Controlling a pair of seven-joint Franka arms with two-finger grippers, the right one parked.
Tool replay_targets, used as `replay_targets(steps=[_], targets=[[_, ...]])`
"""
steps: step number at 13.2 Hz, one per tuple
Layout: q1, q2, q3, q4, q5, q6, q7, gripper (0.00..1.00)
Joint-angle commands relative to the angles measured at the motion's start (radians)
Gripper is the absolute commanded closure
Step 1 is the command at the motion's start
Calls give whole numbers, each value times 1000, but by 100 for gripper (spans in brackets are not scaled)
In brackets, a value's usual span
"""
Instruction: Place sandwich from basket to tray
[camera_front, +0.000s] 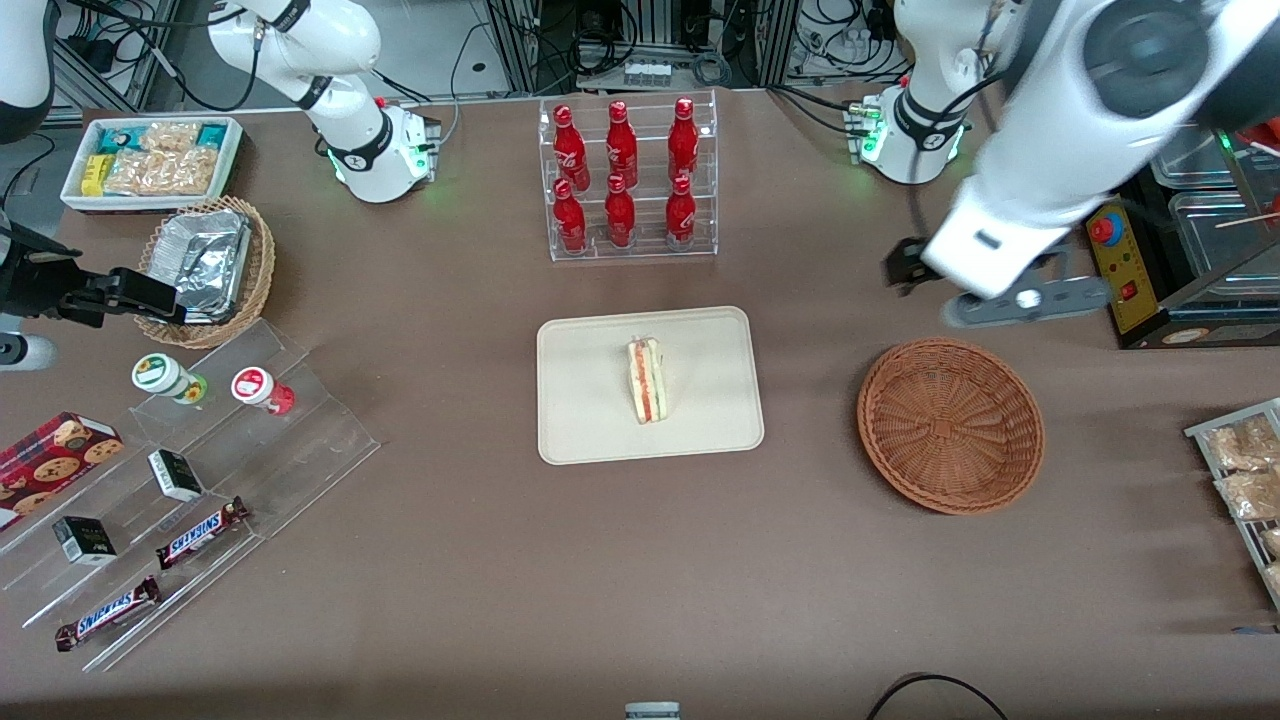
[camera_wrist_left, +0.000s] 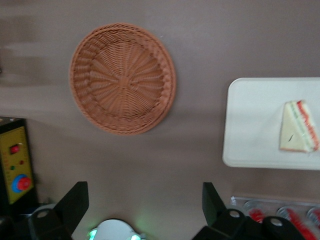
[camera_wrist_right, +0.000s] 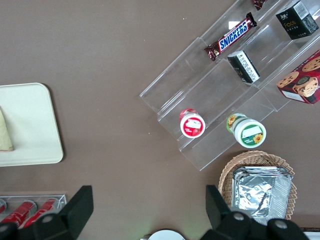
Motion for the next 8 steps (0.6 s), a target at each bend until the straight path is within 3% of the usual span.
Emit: replay_targets(steps=[1,4,8], targets=[[127,-120,-11,-122,-50,19,148,0],[209,-160,-10,-167,-53,25,280,0],[229,-183,-8,-193,-55,68,294,0]])
